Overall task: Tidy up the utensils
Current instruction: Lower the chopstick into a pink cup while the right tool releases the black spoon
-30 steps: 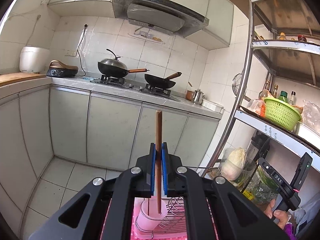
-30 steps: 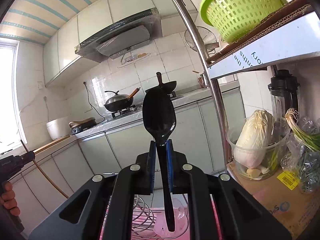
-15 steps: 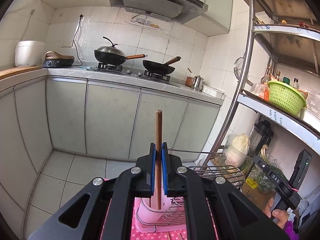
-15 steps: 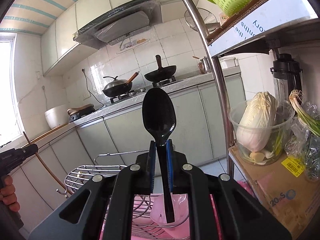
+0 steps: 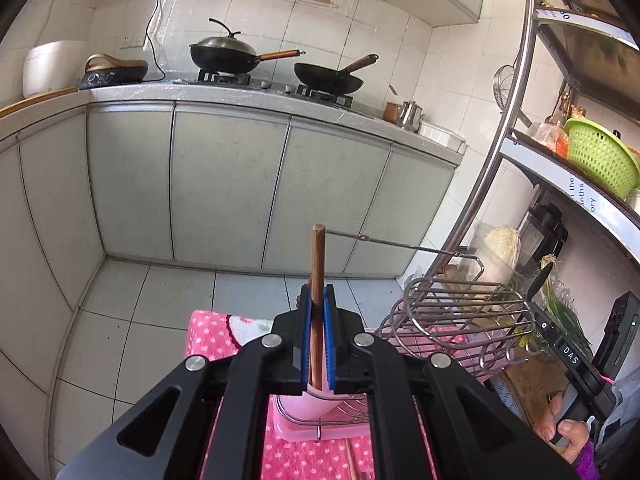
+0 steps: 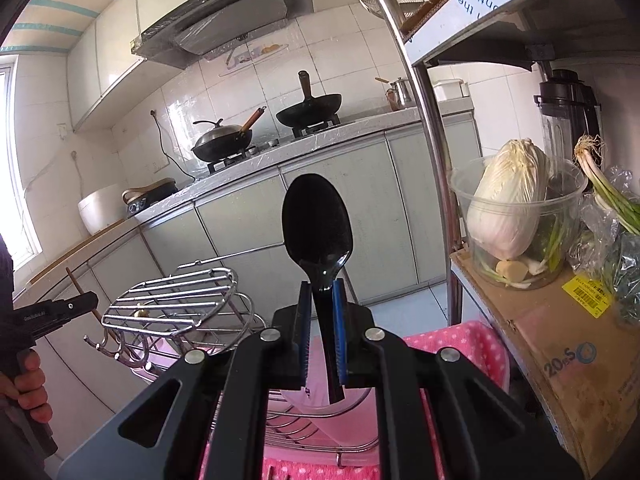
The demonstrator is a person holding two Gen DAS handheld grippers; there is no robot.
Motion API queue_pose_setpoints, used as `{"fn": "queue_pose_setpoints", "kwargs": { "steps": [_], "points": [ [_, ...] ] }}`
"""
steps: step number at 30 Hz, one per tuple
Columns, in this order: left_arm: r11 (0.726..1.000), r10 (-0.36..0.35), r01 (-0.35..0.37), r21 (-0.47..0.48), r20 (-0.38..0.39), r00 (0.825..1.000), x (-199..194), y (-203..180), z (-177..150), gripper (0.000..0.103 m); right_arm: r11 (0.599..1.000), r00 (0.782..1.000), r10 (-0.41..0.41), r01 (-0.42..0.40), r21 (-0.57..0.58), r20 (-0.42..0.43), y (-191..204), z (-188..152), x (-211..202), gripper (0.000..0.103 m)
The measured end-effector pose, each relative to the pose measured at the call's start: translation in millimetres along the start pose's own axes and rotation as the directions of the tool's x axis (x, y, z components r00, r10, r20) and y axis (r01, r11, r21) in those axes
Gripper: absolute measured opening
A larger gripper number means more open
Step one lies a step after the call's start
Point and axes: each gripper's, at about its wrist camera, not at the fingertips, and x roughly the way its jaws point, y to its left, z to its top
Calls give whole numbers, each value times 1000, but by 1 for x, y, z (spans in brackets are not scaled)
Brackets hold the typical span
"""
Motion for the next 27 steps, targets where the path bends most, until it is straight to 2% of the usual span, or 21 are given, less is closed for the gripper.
{"fn": "queue_pose_setpoints", "kwargs": {
  "steps": [9,10,11,13,15,17,27],
  "points": [
    [999,4,-7,-53,-44,999,20,11,-3,8,1000,999,-11,11,5,-49,-1,-8,6,11],
    [998,3,-6,-58,-47,999,20,12,-3,11,1000,998,-13,13,7,-57,-1,-8,7,11],
    [998,1,-4,-68,-50,999,20,14,-3,18,1000,998,-17,17,7,-65,-1,-9,8,12],
    [996,-9,4,-89,-48,999,19,15,-3,28,1000,997,-20,21,10,-81,-1,-9,9,15],
    [996,-3,0,-92,-40,999,17,16,-2,34,999,995,-24,26,19,-92,-2,-9,10,34],
    [996,5,-7,-85,-30,1000,14,15,-1,36,999,996,-22,24,26,-90,-3,-9,7,41],
    [995,12,-13,-95,-14,1000,-9,14,-8,37,999,998,-20,23,41,-65,-7,-10,-22,44]
  ]
}}
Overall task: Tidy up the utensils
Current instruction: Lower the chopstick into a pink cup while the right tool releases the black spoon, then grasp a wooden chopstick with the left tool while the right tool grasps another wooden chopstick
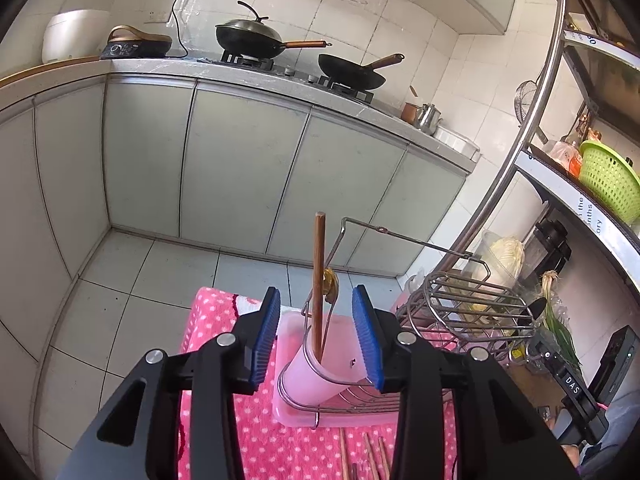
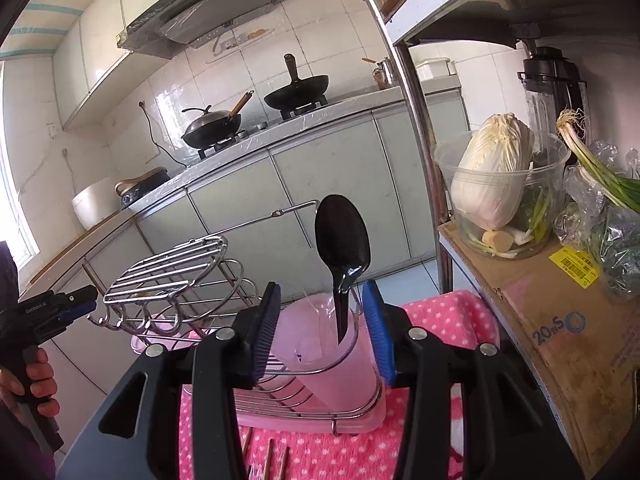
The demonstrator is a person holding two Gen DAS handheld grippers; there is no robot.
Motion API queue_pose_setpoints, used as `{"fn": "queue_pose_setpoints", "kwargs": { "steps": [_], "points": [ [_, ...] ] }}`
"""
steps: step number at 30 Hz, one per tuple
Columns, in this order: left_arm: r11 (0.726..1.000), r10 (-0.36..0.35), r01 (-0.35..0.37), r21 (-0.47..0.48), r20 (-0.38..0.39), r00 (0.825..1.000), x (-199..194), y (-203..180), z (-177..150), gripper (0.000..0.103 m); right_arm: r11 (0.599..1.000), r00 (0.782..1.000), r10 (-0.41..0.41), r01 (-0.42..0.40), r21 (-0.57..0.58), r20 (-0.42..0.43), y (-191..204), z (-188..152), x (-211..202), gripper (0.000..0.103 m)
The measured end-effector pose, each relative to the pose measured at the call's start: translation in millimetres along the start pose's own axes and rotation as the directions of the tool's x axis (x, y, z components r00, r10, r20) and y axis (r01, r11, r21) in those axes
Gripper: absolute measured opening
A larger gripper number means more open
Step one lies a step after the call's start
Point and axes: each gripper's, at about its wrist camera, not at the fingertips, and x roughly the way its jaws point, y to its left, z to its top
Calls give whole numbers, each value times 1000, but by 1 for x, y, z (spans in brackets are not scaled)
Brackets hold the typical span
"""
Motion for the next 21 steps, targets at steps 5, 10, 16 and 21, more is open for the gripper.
{"fn": "queue_pose_setpoints", "kwargs": {
  "steps": [5,10,16,21],
  "points": [
    [1000,-6,6,-12,-2,1000,-17,2,-14,37,1000,1000,26,-26,-3,10,0,-12,-23,44],
    [1000,-20,19,-14,-34,999,-29,2,-37,37,999,999,41,-41,7,-29,0,-30,-38,44],
    [1000,-27,28,9,-133,991,-24,-5,-75,37,999,987,45,-47,-7,-154,6,-60,-37,44],
    [999,-21,30,35,-233,972,-8,-12,-108,37,999,964,31,-35,-10,-266,10,-86,-27,44]
  ]
}}
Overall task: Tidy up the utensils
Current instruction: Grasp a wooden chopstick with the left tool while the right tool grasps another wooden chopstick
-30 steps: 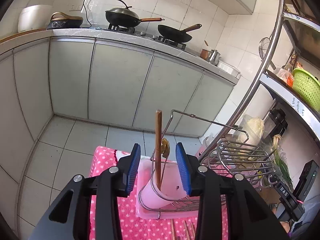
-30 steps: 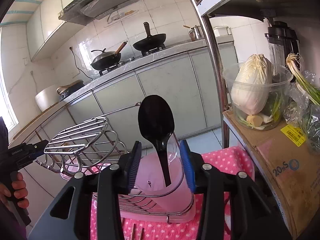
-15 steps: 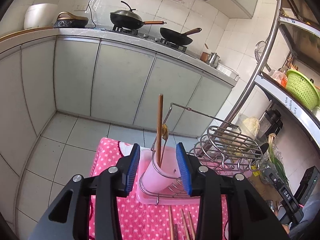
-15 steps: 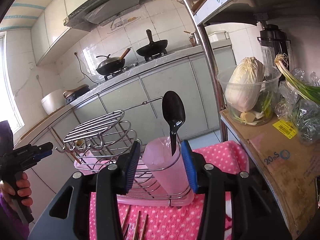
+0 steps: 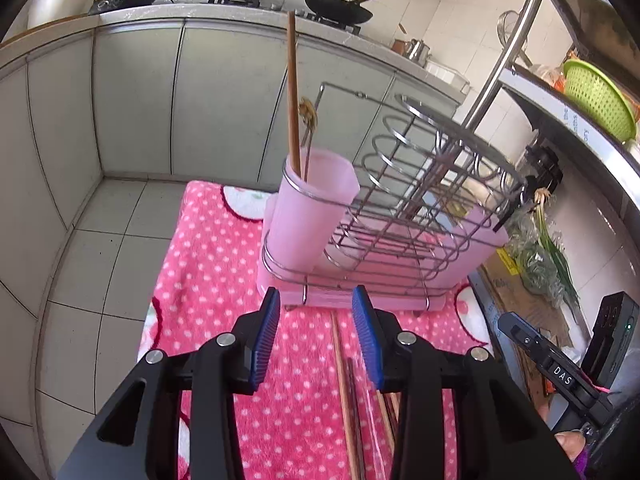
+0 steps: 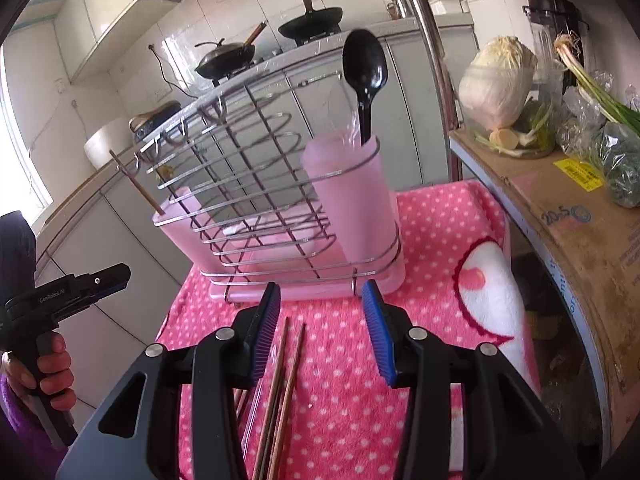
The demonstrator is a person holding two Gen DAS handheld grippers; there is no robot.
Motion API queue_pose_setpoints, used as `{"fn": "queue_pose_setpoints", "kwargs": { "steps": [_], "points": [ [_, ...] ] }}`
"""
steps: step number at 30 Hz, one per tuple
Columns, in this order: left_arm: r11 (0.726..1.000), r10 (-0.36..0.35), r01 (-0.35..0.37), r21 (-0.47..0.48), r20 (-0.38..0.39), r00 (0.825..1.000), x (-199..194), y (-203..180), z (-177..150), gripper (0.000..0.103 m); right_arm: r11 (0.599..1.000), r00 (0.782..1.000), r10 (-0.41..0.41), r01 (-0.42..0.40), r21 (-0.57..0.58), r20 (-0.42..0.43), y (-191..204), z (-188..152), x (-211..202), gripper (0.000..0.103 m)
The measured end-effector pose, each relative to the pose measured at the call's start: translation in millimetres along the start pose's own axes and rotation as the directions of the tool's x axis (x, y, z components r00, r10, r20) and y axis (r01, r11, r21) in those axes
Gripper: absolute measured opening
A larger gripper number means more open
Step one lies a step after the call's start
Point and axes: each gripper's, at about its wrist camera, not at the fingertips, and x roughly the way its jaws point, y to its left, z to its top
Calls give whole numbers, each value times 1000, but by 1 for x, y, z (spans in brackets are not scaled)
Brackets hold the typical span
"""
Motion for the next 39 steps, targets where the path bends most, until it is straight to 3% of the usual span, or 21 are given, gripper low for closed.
{"fn": "queue_pose_setpoints", "kwargs": {
  "steps": [10,18,23,32,35,39],
  "points": [
    [1000,-8,3,-22,-200,980,54,-9,-32,37,996,981,26,-9,86,-193,-10,-26,31,44],
    [997,-26,-1,-73,-364,931,102,-12,-35,31,986,954,78,-32,162,-288,-22,-36,48,44],
    [999,0,-15,-35,-399,917,128,-24,-29,18,984,948,96,-43,175,-304,-24,-40,51,44],
    [996,91,-81,42,-461,883,170,-36,-34,16,980,936,132,-73,188,-326,-26,-42,56,44],
    [994,111,-94,60,-444,889,176,-38,-35,6,979,931,141,-80,190,-335,-25,-42,60,44],
    [996,91,-83,39,-426,900,170,-30,-33,5,978,923,162,-103,183,-348,-17,-39,67,43]
  ]
}}
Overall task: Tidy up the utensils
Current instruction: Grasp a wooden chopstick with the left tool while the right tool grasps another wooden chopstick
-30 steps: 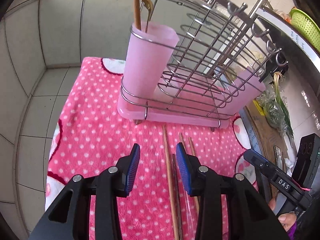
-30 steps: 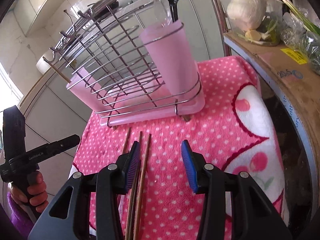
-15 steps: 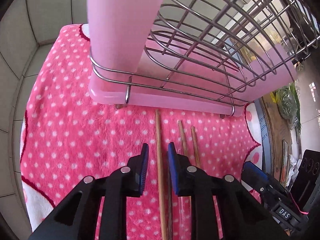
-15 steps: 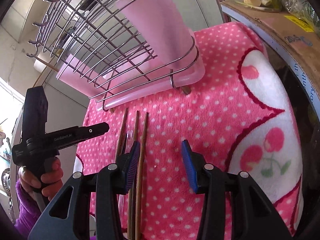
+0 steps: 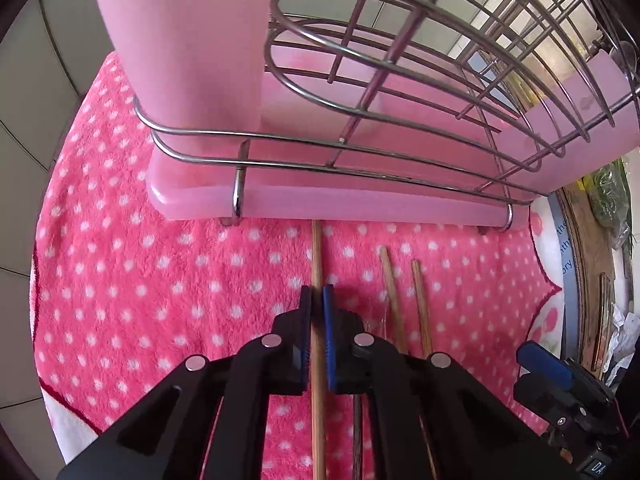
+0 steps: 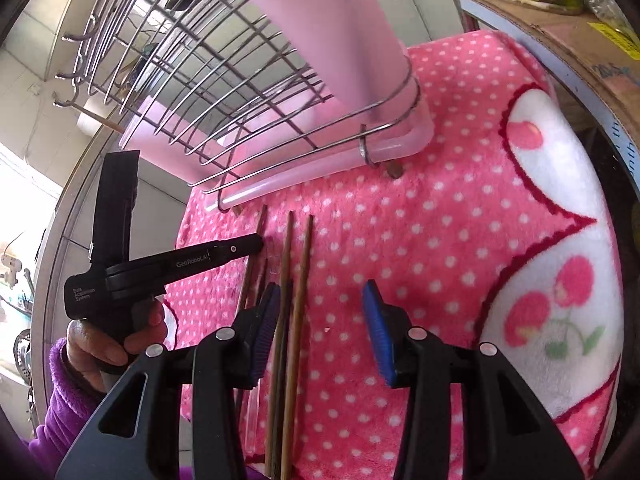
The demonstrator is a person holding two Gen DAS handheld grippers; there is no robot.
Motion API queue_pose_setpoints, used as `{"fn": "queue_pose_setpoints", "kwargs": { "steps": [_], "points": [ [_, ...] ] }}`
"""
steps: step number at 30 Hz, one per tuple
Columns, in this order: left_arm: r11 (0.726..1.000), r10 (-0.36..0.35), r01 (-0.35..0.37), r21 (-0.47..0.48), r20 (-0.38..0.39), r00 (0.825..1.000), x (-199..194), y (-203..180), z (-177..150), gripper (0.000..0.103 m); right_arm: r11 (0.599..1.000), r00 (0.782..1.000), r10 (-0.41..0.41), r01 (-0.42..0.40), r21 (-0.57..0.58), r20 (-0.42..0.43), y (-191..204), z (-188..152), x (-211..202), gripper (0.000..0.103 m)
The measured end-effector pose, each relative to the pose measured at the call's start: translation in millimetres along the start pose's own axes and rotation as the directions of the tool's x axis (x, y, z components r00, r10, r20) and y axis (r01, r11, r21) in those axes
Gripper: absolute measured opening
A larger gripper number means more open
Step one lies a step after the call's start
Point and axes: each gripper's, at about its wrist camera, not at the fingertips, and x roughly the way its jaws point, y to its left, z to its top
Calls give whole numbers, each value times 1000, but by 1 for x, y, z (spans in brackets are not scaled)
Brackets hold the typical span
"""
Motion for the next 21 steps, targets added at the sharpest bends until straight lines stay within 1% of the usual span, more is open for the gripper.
{"fn": "queue_pose_setpoints", "kwargs": {
  "steps": [2,4,6,9,11,14,16,19,21],
  "points": [
    [1000,-10,10,-17,13,1000,-10,9,-2,5,1000,1000,-1,1,-24,-13,8,4,4,42],
    [999,-22,23,-37,23,999,-19,19,-5,5,999,999,-7,6,-40,-31,15,9,10,39],
    [999,-23,24,-47,38,999,-28,30,-8,5,999,998,-10,8,-36,-62,19,14,20,31],
    [997,-26,29,-68,48,999,-39,48,-18,5,999,994,-33,29,-36,-107,26,19,38,23],
    [997,-15,19,-73,54,998,-43,58,-21,5,997,989,-62,56,-49,-135,32,21,51,22],
    [996,-10,14,-88,45,999,-43,71,-23,5,990,979,-127,116,-74,-161,39,23,68,21],
    [995,-9,13,-94,39,999,-42,76,-27,5,982,970,-180,168,-83,-161,42,25,75,21],
    [997,-12,14,-80,24,1000,-35,79,-27,5,968,958,-240,225,-111,-156,43,25,82,21],
    [997,-3,3,-75,3,1000,-25,75,-26,5,965,957,-250,234,-116,-150,44,25,88,20]
  ]
}}
